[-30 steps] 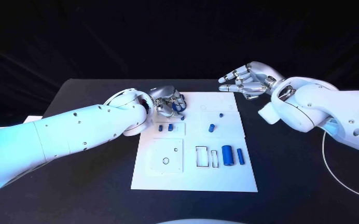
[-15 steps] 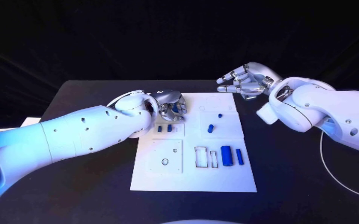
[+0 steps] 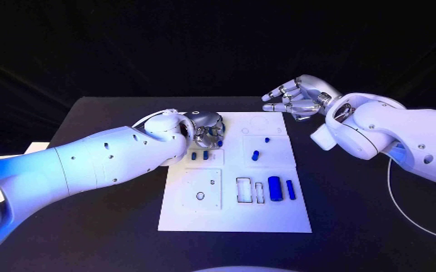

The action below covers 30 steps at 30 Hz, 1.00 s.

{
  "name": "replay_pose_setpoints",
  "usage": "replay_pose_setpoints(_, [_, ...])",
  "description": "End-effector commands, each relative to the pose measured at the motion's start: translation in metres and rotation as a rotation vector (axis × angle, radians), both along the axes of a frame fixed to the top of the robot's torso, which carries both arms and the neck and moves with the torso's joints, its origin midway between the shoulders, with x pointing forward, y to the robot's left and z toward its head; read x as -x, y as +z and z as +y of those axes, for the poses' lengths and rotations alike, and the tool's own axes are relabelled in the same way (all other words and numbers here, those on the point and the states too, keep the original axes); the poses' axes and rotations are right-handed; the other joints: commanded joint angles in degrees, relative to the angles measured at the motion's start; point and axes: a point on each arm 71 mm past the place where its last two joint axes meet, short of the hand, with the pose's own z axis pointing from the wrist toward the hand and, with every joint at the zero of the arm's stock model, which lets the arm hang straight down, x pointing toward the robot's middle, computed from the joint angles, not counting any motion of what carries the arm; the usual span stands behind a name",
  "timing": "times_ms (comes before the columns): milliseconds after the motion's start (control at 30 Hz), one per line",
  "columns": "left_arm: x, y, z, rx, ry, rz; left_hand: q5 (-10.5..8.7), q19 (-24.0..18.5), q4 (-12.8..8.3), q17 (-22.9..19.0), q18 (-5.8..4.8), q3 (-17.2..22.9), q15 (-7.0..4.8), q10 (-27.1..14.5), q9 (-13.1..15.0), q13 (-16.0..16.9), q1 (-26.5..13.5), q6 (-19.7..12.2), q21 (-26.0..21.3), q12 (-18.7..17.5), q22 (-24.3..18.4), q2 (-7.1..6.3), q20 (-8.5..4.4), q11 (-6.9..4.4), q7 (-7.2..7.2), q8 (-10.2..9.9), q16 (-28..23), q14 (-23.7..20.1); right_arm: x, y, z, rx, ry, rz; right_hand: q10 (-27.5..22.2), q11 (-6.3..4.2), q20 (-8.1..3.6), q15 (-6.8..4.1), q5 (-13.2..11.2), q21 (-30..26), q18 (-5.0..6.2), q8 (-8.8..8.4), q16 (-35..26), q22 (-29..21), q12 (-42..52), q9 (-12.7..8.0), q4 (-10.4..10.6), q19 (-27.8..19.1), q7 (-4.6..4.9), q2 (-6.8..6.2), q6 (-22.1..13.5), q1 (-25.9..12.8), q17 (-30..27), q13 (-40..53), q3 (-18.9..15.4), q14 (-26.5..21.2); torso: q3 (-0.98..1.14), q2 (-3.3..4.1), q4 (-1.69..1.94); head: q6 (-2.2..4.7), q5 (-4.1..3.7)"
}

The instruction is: Assemble the parts on the task board

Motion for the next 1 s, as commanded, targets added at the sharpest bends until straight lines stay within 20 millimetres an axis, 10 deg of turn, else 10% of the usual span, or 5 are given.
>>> replay_pose_setpoints(33, [0.0006,-0.0036,-0.0014,-0.047,0.002,0.029,0.07,1.45,-0.09,-0.08,-0.45,0.47,-0.21,0.42,-0.11,-0.11,0.15,0.47,-0.03,-0.35,0.05,0.28,-0.17,-0.02,-0.04,-0.32,-0.33,2.58,0.0008,-0.0003,0.002,0.007,0.019,-0.003,-0.21,-0.01,0.08,-0.32,0.23,-0.25,0.37,-0.25,-0.19,-0.06,0.04,-0.08,0.14,-0.34,0.07,0.51,0.11,0.26,2.71,0.02,0.07,3.22,-0.01,-0.03,0.04,-0.1,-0.08])
replay_pose_setpoints(1000, [0.0025,-0.0038,-0.0077,-0.009,0.0,0.067,-0.39,1.7,-0.2,-1.2,-0.67,2.59,-0.39,1.9,-0.81,-1.02,-0.93,0.47,1.34,-1.59,1.26,-0.05,-0.34,-0.27,-0.32,-2.2,-0.38,2.54,0.0008,0.0003,0.0032,0.003,0.021,-0.009,-0.22,-0.01,0.08,-0.31,0.37,-0.29,0.37,-0.25,-0.19,-0.09,0.06,-0.08,0.11,-0.36,0.08,0.64,0.13,0.38,2.74,0.02,0.14,3.22,0.03,-0.05,0.01,-0.01,-0.08])
